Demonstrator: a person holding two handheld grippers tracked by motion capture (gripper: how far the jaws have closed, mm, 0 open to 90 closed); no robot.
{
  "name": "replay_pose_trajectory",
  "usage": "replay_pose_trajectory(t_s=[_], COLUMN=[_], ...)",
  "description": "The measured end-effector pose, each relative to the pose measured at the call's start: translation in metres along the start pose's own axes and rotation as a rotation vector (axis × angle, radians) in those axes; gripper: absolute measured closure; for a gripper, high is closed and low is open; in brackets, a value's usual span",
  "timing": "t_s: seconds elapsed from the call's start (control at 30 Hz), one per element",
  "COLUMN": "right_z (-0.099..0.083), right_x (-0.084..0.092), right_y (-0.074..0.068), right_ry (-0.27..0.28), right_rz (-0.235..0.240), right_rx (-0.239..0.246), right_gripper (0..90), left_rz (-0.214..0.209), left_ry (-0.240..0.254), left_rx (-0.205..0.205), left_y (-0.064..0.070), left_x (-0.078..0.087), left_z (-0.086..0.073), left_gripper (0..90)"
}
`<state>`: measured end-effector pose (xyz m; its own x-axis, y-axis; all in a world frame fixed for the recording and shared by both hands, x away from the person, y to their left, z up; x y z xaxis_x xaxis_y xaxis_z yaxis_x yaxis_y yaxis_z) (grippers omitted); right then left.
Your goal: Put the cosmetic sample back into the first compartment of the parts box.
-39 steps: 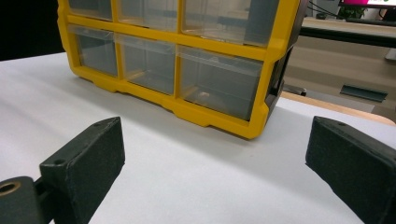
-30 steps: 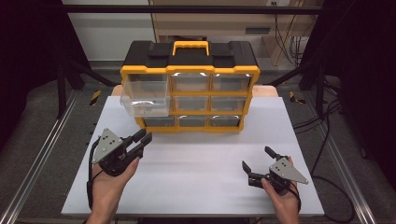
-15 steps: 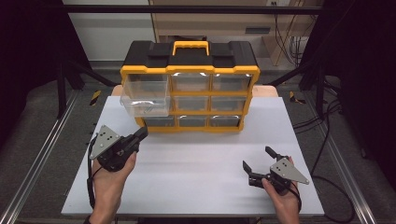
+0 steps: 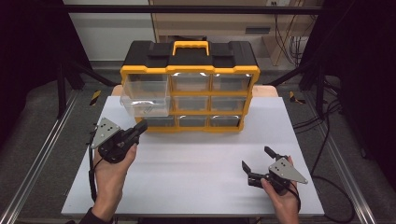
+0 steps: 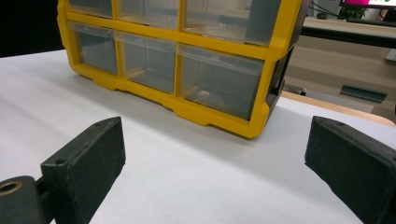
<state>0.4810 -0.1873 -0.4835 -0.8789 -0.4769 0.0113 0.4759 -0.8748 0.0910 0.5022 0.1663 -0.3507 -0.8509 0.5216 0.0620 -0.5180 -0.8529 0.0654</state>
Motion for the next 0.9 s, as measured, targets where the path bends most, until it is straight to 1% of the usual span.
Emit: replay_pose_trajectory(t_s=[0.2,0.4,0.53,0.67,0.9], right_z=[0.000,0.001,0.001,0.000,0.000], right_x=[0.000,0.000,0.000,0.000,0.000], right_y=[0.000,-0.001,-0.001,-0.002,-0.001], right_ry=[0.002,0.002,0.001,0.000,-0.001], right_rz=[-0.001,-0.001,0.001,0.004,0.002], right_rx=[0.006,0.008,0.013,0.013,0.014], right_gripper=[5.1,5.1,5.6,5.6,5.6], left_rz=[0.004,0.004,-0.005,0.004,0.009], left_ry=[0.007,0.001,-0.014,-0.009,-0.018], left_rx=[0.006,0.005,-0.008,-0.007,-0.014], left_y=[0.003,0.005,0.006,0.006,0.004], left_x=[-0.003,-0.006,-0.009,-0.010,-0.014], left_z=[0.000,0.004,0.004,0.005,0.005], left_gripper=[89.6,89.7,89.6,89.7,89.7])
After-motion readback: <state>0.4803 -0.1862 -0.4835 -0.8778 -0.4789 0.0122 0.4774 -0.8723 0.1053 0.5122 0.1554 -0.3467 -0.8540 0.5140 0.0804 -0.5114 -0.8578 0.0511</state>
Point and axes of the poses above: each handheld gripper's, and its own axes: x roughly backward along the jaws, z roughly out of its top, y roughly to its right, the point moved 9 cm from there along -x, roughly forward along the jaws, and after that the axes turned 8 degrees about y, right-handed, at the moved point
